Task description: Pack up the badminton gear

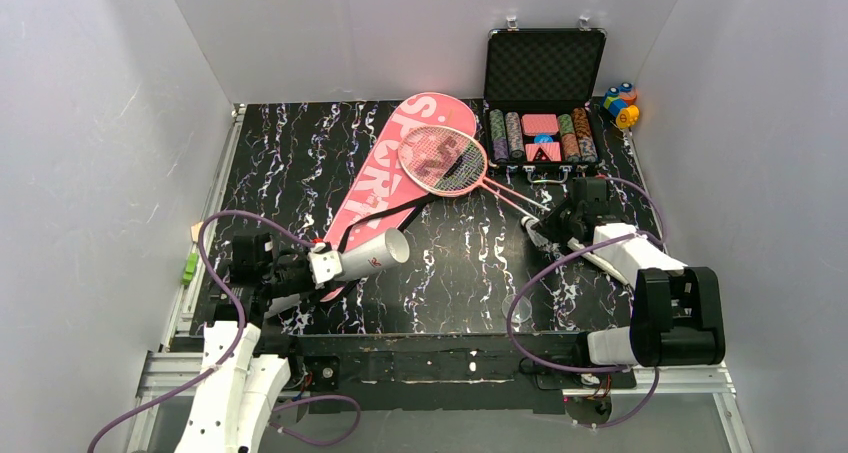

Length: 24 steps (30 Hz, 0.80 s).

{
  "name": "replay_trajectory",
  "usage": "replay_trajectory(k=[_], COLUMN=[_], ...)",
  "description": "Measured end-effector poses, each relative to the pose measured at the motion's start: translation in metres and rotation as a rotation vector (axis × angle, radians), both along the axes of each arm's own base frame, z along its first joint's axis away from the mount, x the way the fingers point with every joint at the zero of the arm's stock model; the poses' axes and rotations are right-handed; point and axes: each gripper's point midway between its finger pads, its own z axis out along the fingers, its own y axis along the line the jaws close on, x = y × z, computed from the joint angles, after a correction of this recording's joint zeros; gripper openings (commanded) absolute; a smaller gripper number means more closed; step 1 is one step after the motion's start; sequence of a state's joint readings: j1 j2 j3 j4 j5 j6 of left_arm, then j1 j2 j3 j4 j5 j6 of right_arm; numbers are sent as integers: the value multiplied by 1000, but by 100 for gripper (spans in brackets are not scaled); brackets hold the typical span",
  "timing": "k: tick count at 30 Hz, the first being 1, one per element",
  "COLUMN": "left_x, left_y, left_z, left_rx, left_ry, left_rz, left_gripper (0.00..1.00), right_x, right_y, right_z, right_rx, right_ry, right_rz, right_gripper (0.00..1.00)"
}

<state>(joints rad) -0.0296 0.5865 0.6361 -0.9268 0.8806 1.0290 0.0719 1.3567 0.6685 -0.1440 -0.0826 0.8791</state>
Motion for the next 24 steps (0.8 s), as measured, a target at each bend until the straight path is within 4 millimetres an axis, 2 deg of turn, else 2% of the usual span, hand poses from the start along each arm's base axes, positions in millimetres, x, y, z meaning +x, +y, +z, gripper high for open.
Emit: replay_trajectory(k=[3,5,7,9,11,14,19,24], left_x=[0,0,0,0,0,0,0,1], left_y=[0,0,0,0,0,0,0,0], left_z=[0,0,0,0,0,0,-1,-1], left_rx=[0,-1,-1,0,0,0,0,-1], left_ry=[0,1,1,0,0,0,3,4], left_rz=[0,0,0,-1,-1,-3,-4,-4], left_gripper=[6,6,6,6,6,6,6,6], right_x=[1,-4,-13,-28,-48,-84,-123,-152], right_y=[9,23,48,85,125,160,177,195], right_z=[6,16,33,58,91,133,181,215], right_rx=[19,37,35,26,38,72,110,125], right_ry=[-19,-40,-73,-131,-215,-320,-417,-483], right_rz=[37,99,208,361,522,692,839,971], right_gripper=[1,1,1,1,1,1,1,1])
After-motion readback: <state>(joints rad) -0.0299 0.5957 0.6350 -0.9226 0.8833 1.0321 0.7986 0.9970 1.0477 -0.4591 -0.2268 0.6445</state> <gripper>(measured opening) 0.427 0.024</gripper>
